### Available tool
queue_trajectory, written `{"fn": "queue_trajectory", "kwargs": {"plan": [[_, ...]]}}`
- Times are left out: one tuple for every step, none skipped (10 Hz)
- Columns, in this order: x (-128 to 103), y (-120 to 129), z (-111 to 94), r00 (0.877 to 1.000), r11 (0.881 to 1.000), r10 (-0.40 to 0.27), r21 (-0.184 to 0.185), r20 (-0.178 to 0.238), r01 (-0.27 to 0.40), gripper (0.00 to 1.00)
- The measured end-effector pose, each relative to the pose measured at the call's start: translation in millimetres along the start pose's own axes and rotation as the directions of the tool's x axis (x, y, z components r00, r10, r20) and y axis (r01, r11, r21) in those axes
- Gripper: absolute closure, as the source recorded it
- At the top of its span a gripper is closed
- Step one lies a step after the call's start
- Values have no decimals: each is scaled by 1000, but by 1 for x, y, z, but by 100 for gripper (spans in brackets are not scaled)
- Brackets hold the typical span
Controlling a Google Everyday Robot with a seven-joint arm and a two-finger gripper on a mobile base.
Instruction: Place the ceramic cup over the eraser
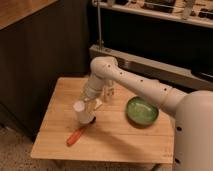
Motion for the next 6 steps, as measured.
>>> {"fn": "queue_trajectory", "kwargs": {"plan": [[1, 0, -1, 1000, 1000, 5, 2, -9, -5, 20], [2, 1, -2, 1000, 1000, 13, 3, -27, -13, 20], [2, 0, -1, 999, 1000, 17, 2, -44, -17, 20], [1, 0, -1, 998, 1000, 19, 1, -64, -19, 20], [1, 0, -1, 997, 1000, 22, 2, -74, -22, 20], [2, 0, -2, 995, 999, 32, 5, -92, -32, 20]]}}
